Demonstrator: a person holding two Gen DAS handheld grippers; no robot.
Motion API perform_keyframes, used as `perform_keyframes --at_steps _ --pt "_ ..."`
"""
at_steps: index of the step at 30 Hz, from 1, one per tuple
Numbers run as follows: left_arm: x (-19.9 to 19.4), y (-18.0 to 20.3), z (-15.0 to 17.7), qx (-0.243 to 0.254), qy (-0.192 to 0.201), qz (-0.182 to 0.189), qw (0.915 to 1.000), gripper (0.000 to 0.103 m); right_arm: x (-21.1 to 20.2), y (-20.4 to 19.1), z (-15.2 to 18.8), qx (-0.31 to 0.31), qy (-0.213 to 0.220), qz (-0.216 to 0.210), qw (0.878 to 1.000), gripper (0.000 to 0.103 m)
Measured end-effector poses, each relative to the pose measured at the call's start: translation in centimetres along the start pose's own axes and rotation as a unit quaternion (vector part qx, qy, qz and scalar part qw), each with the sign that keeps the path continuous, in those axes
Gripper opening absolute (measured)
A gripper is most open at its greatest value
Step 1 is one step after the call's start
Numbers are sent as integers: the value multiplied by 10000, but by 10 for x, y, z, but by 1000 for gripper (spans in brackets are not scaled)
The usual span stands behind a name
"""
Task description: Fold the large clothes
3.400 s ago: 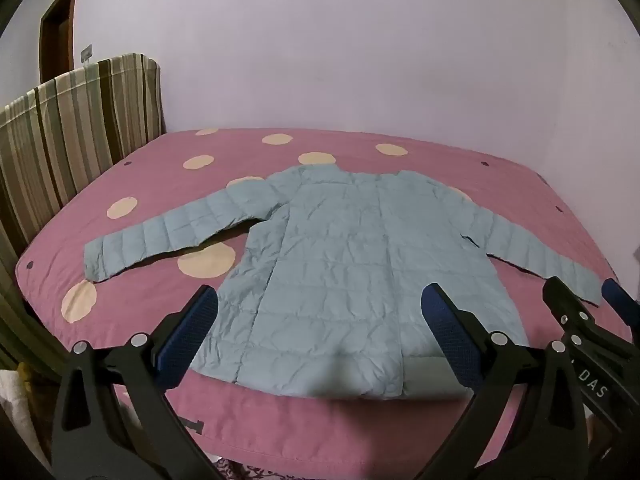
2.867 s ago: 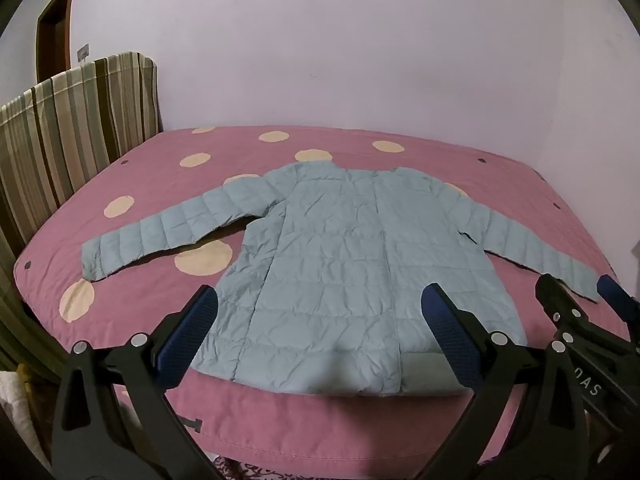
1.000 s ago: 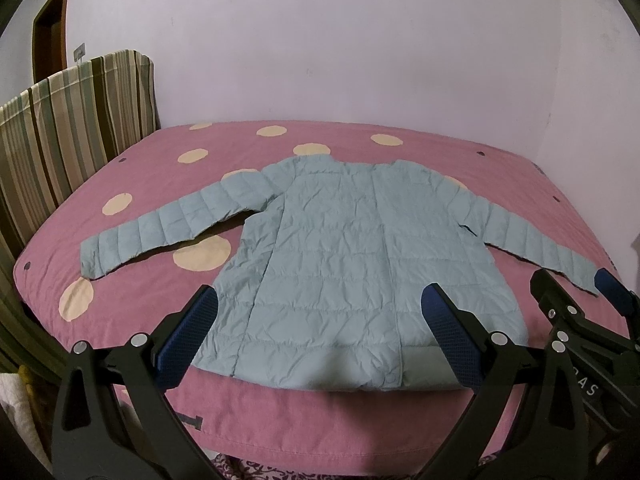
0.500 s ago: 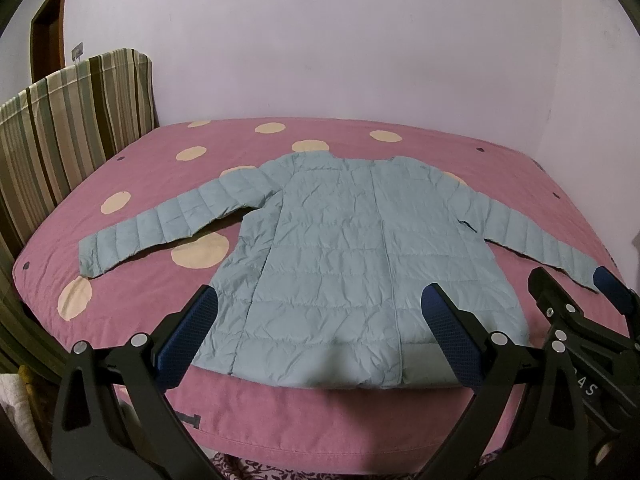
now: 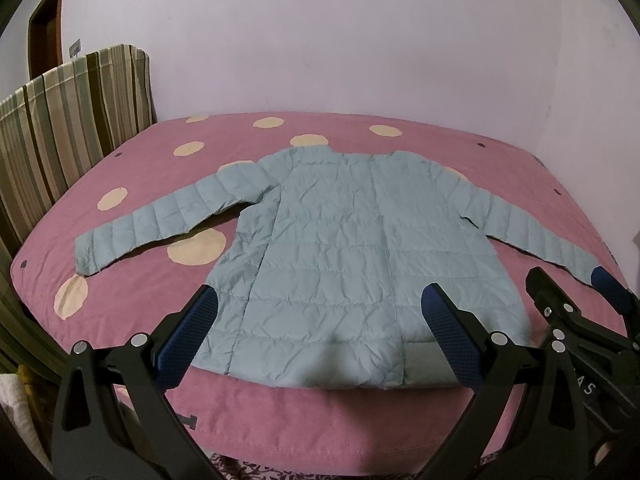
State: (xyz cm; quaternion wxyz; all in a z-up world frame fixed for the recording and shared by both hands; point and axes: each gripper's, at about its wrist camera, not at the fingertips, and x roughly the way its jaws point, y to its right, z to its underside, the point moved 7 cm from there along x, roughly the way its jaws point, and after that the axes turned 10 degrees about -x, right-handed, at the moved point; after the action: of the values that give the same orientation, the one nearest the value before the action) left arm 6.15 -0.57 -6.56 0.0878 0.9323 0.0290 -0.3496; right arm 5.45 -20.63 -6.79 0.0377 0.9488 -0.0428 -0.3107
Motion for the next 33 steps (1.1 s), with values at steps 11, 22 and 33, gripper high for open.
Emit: perform_keyframes --at_steps 11,22,33 --pt "69 -59 -12 -747 -423 -596 9945 101 42 42 13 711 -275 -126 9970 98" --pt "148 -166 -7 -1827 -823 -1571 9670 101 106 148 39 2135 -580 142 9751 55" --pt "184 -233 0 -2463 -954 -2185 9394 101 142 276 85 4306 -191 214 9021 76"
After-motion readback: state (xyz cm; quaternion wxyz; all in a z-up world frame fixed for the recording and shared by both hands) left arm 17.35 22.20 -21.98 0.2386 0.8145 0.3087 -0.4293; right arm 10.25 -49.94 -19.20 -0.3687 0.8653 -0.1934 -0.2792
